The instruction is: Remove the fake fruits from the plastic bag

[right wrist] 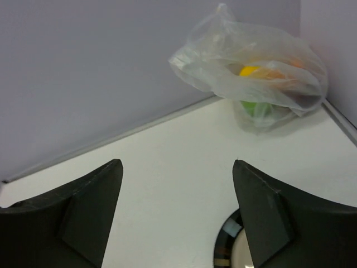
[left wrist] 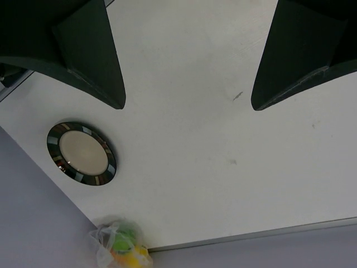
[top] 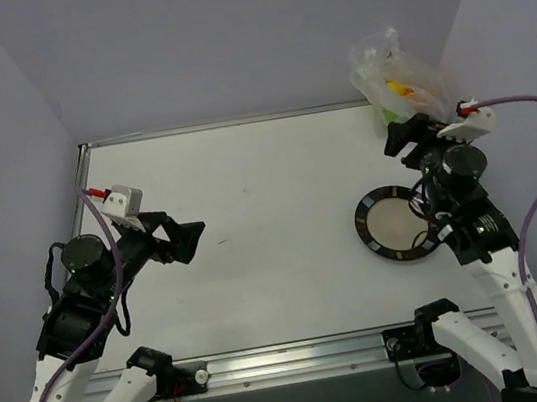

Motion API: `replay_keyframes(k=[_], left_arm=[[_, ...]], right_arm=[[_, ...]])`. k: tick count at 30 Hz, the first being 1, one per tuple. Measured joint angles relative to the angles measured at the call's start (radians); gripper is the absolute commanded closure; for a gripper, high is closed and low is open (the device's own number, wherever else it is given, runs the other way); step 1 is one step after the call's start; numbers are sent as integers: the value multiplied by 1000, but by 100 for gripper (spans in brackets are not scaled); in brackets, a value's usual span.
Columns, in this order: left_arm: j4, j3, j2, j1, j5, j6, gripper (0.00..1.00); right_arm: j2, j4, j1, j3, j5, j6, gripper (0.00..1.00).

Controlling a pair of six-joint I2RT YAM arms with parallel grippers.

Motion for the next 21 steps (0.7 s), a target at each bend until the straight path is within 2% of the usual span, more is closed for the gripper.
replay_keyframes(k=[3, 5, 9, 12, 13, 16, 21], left_arm=[[-9, -43, -3, 0, -12, 0, 6], [-18, -57, -4, 0, -27, -4, 6], [-15, -96, -10, 0, -44, -34, 6], [-23, -123, -12, 0, -46, -45, 6], [-27, -124, -8, 0, -49, -46, 6], [-35, -124, 8, -1, -61, -46, 6], [-39, -124, 30, -16, -77, -48, 6]], right_arm=[[137, -5, -1, 15, 54, -27, 19], [252, -4, -12, 42, 75, -52, 22], [481, 9, -132, 127, 35, -89, 24], [636, 22, -220, 219, 14, -114, 16], [694, 25, -241, 260, 6, -127, 11], [823, 25, -253, 370, -28, -165, 3], [1033, 5, -249, 615, -63, -219, 6]])
